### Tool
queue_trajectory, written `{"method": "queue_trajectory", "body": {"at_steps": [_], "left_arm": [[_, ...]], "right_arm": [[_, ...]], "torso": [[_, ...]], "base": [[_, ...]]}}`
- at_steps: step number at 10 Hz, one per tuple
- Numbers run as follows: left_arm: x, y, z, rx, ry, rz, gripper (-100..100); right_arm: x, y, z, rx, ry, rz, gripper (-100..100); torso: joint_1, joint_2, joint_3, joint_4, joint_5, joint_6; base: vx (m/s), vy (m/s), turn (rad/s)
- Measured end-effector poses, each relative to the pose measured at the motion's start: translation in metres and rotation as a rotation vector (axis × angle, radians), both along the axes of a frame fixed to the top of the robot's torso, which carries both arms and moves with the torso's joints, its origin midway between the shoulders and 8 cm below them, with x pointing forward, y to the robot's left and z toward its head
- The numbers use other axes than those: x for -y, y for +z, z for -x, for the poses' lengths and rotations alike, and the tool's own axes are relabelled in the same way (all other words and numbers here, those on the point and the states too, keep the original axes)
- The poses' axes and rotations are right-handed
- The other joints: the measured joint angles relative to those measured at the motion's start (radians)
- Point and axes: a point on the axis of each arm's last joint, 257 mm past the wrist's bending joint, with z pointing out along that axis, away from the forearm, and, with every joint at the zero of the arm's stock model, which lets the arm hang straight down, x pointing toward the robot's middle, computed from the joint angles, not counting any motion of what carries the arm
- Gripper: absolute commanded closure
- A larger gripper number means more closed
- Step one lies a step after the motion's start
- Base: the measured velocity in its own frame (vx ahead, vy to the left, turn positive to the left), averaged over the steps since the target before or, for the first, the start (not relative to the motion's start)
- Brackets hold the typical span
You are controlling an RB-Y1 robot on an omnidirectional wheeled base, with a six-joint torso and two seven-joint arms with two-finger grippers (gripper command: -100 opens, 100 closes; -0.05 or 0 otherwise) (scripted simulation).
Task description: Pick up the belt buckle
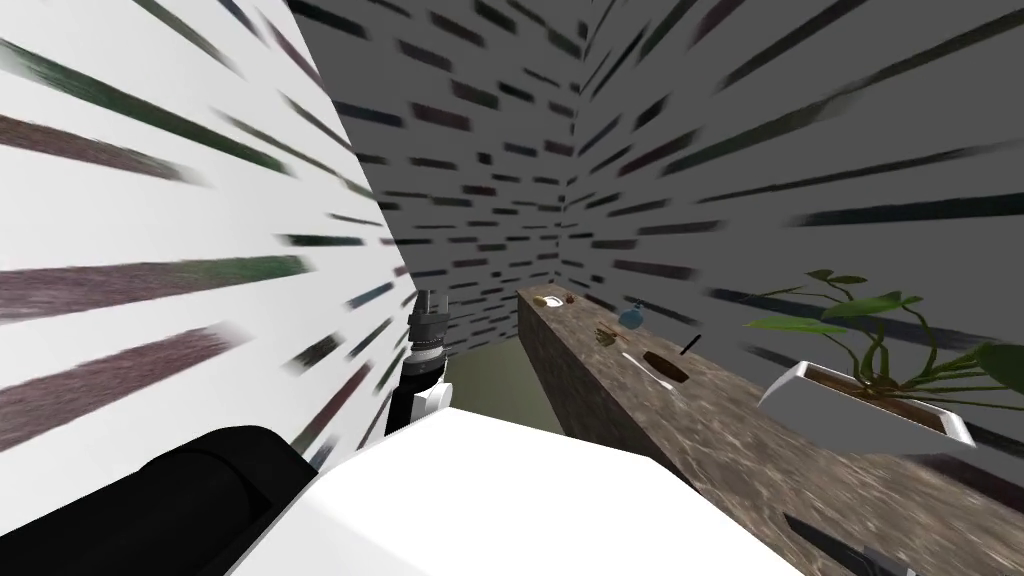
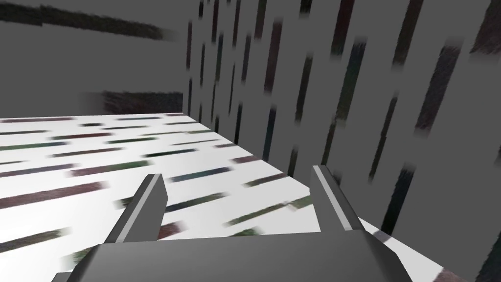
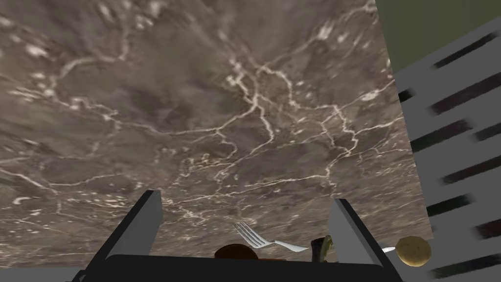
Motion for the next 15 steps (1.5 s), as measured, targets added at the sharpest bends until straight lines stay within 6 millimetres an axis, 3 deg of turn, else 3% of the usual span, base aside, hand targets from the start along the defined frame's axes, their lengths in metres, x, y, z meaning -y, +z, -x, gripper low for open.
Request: {"method": "queue_trajectory", "body": {"at_steps": [6, 11, 12, 13, 15], "left_arm": [[0.000, 0.000, 0.000, 0.000, 0.000, 0.000, 0], [0.000, 0.000, 0.000, 0.000, 0.000, 0.000, 0], [0.000, 0.000, 0.000, 0.000, 0.000, 0.000, 0], [0.000, 0.000, 0.000, 0.000, 0.000, 0.000, 0], [0.000, 0.000, 0.000, 0.000, 0.000, 0.000, 0]], "right_arm": [[0.044, 0.012, 0.002, -0.146, 0.144, 0.149, -100], [0.052, 0.020, -0.006, -0.211, 0.253, 0.209, -100], [0.052, 0.020, -0.007, -0.212, 0.257, 0.209, 0], [0.052, 0.020, -0.007, -0.212, 0.256, 0.209, -100], [0.052, 0.014, 0.003, -0.208, 0.244, 0.209, -100]], "torso": [[-0.002, -0.004, -0.003, -0.001, -0.001, -0.001], [0.003, -0.003, -0.002, -0.001, 0.001, 0.000], [0.005, -0.002, -0.001, 0.000, 0.001, 0.002], [0.007, 0.000, 0.000, 0.000, 0.001, 0.002], [0.007, 0.000, 0.000, 0.000, 0.001, 0.002]], "base": [[0.065, -0.112, 0.409], [0.039, -0.068, 0.220], [0.004, -0.007, -0.009], [0.016, -0.007, 0.092], [0.021, -0.009, 0.066]]}}
